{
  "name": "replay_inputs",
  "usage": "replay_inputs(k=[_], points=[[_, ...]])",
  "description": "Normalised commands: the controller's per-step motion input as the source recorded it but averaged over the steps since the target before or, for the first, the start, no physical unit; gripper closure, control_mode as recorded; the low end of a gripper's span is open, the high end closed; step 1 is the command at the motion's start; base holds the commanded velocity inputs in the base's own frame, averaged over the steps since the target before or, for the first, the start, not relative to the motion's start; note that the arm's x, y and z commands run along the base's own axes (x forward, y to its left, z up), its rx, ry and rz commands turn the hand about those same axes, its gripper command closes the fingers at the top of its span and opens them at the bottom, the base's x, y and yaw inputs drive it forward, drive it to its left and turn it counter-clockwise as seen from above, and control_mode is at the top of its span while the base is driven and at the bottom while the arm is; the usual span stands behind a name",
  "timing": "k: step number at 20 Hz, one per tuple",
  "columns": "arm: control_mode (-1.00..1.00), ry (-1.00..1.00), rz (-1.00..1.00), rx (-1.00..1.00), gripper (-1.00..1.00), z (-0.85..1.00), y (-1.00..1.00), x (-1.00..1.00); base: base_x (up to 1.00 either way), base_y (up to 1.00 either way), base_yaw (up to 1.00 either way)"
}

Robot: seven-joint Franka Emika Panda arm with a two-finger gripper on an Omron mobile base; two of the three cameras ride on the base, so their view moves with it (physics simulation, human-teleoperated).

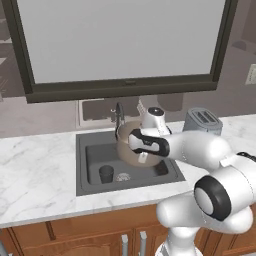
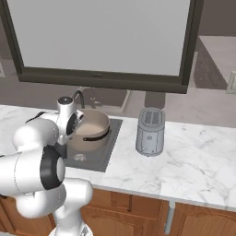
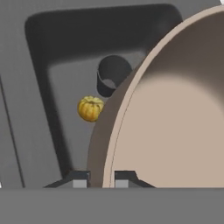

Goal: Pick the pot and glass cup and place them in the sink. Then turn on the water.

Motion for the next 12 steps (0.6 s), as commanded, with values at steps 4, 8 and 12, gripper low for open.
replay_inputs(k=[4, 8, 12], points=[[-1.0, 0.0, 0.0, 0.0, 1.0, -0.23, 0.12, 0.19, 0.0, 0.0, 0.0], [-1.0, 0.0, 0.01, 0.0, 1.0, -0.14, 0.02, 0.08, 0.0, 0.0, 0.0], [-1.0, 0.0, 0.04, 0.0, 1.0, -0.06, 0.0, 0.0, 0.0, 0.0, 0.0]])
